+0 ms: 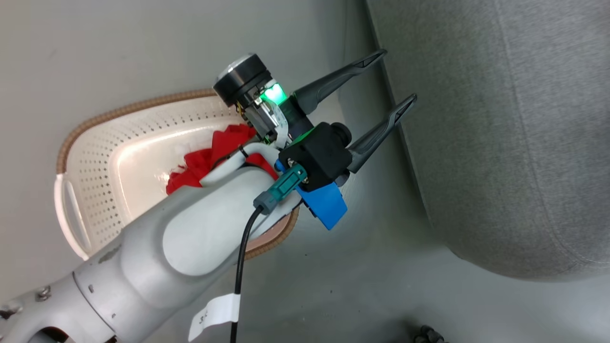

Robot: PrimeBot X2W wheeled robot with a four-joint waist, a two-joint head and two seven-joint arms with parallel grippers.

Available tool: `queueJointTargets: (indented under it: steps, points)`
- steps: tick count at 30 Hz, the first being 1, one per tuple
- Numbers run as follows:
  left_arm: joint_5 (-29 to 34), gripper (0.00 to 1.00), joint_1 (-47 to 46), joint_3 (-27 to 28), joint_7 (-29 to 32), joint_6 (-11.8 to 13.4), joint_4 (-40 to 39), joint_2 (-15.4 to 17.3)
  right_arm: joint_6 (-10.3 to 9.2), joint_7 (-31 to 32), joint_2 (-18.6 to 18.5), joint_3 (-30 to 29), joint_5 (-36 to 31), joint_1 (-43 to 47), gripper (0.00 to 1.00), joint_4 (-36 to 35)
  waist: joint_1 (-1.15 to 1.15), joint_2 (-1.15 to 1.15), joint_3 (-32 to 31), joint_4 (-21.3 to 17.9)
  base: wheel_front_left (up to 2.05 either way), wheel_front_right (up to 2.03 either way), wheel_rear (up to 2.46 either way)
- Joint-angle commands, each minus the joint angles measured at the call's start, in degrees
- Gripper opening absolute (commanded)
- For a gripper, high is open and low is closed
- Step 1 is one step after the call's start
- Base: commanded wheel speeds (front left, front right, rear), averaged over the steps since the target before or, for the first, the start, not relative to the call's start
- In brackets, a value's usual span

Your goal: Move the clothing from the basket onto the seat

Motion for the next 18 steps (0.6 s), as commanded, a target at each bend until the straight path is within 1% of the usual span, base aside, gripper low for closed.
queueJointTargets:
  steps: [1, 6, 10, 13, 18]
  points:
    - [-0.5, 1.0, 1.0, 0.4, -0.4, 0.4, 0.4, -0.4, 0.01, -0.2, 0.9, -0.1, -0.6, 2.9, 1.0, -1.2, 0.0, 0.0, -2.5, -0.2, 0.0, 0.0, 0.0]
    - [-1.7, 1.0, 4.6, 1.8, -1.0, 0.9, 1.7, -1.2, 0.01, -0.2, 2.5, -0.2, -2.3, 10.1, 1.0, -4.8, 0.0, 0.0, -8.6, -0.5, 0.0, 0.0, 0.0]
    - [-2.4, 1.0, 8.6, 5.0, -1.0, 1.6, 1.1, -1.6, 0.01, -0.2, 3.2, 1.0, -3.6, 14.1, 1.0, -8.3, 0.0, 0.0, -13.8, -0.5, 0.0, 0.0, 0.0]
    - [-2.1, 1.0, 12.0, 8.0, -1.0, 2.2, 0.3, -1.7, 0.01, -0.2, 3.4, 3.1, -3.7, 15.9, 1.0, -10.8, 0.0, 0.0, -17.3, 0.1, 0.0, 0.0, 0.0]
    - [-1.1, 1.0, 17.2, 14.2, -1.0, 3.0, -0.7, -2.0, 0.01, -0.2, 2.7, 8.7, -2.6, 17.6, 1.0, -13.5, 0.0, 0.0, -21.9, 2.1, 0.0, 0.0, 0.0]
